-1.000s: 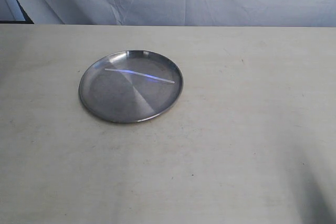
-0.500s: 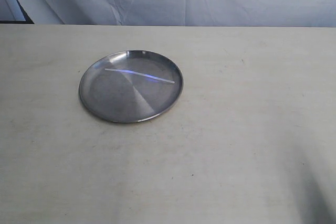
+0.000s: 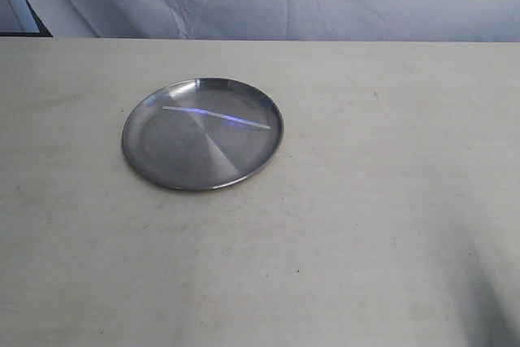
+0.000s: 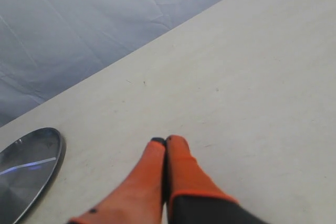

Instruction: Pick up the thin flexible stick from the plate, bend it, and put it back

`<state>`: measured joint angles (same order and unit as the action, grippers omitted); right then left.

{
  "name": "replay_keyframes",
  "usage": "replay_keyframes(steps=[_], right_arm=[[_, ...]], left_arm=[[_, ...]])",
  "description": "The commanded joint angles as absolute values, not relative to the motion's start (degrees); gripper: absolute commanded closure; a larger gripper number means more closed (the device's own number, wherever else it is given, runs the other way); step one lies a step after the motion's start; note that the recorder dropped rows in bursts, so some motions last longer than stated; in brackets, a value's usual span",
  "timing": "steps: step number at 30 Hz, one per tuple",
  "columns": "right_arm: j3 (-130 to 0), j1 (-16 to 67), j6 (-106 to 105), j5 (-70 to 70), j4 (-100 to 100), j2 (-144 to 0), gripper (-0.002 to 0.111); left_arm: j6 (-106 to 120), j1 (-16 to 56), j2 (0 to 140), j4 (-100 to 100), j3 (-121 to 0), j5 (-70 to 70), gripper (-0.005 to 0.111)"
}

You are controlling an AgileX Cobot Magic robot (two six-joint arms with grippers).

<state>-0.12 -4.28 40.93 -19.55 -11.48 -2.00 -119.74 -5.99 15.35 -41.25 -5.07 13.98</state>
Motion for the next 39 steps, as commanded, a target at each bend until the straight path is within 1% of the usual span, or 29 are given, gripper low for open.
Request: replay_keyframes(steps=[1, 5, 7, 9, 15, 17, 23, 26, 39], right_arm=[[0.0, -4.5, 40.5, -19.1, -11.9, -1.6, 0.108], [0.0, -4.5, 40.5, -19.1, -11.9, -1.6, 0.108], [0.0, -4.5, 40.5, -19.1, -11.9, -1.6, 0.108], [0.0, -4.5, 40.5, -19.1, -11.9, -1.6, 0.108], [0.0, -4.5, 40.5, -19.1, -11.9, -1.6, 0.108], [0.0, -4.5, 40.5, -19.1, -11.9, -1.6, 0.108], [0.0, -4.5, 40.5, -19.1, -11.9, -1.6, 0.108], [0.0, -4.5, 40.5, -19.1, -11.9, -1.6, 0.108], [0.0, -4.5, 40.5, -19.1, -11.9, -1.6, 0.108]], left_arm=[[-119.6, -6.2, 15.1, -42.1, -3.8, 13.8, 0.107], [-119.8, -6.2, 13.0, -37.1, 0.0, 14.7, 0.107], [-119.2, -6.2, 11.0, -37.2, 0.0, 12.1, 0.107], [-113.6, -6.2, 9.5, -34.2, 0.0, 12.6, 0.107], [-62.8, -6.2, 6.2, -8.6, 0.0, 15.9, 0.107], [-50.9, -6.2, 5.3, -5.8, 0.0, 15.5, 0.107], [-20.8, -8.5, 4.8, -6.8, 0.0, 11.0, 0.107], [-16.8, -9.2, 4.8, -6.8, 0.0, 8.4, 0.107], [-16.7, -9.2, 4.8, -7.6, 0.0, 7.7, 0.107]])
